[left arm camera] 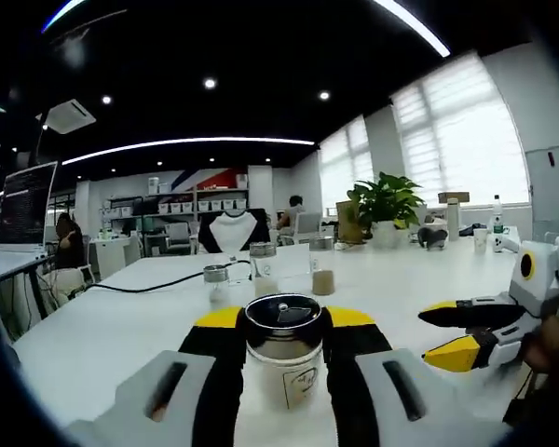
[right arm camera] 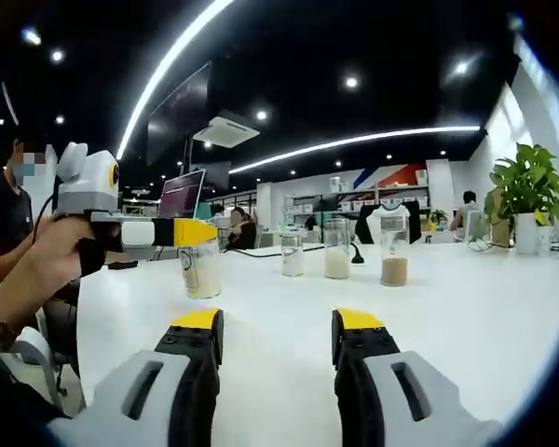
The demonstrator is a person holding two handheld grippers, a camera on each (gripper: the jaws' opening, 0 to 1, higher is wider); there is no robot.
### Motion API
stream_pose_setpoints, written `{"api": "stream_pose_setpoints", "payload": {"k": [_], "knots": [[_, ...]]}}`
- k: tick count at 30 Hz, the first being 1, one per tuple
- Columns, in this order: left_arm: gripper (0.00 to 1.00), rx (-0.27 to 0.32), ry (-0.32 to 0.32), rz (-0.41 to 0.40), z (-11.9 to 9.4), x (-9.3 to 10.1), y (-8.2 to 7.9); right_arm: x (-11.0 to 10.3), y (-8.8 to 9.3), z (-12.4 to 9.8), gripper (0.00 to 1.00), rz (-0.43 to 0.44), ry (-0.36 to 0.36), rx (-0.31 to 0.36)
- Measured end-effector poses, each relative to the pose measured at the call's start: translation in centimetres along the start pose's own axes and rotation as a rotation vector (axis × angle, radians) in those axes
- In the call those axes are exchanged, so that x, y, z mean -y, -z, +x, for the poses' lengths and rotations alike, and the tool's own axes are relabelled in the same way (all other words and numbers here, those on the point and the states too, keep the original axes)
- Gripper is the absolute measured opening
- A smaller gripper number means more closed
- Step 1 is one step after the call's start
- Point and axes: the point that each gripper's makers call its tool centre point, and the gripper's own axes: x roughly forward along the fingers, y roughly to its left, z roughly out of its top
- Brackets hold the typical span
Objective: Rotate the seasoning bottle until the label or dispensing opening points toward the visible target arrow and the bottle remains upright within the marked orientation range
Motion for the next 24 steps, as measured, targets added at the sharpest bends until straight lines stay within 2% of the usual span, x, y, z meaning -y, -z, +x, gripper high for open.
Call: {"api": "stream_pose_setpoints", "payload": {"k": [12,24], "knots": [[0.33,-0.021,-0.038,-0.033,-0.5,-1.6,1.0,-0.2,0.0,-0.1,0.48,0.044,-0.015,0.003],[0.33,-0.020,-0.066,-0.025,-0.4,-4.6,0.9,-0.4,0.7,0.0,0.83,-0.009,-0.001,-0.044]]}}
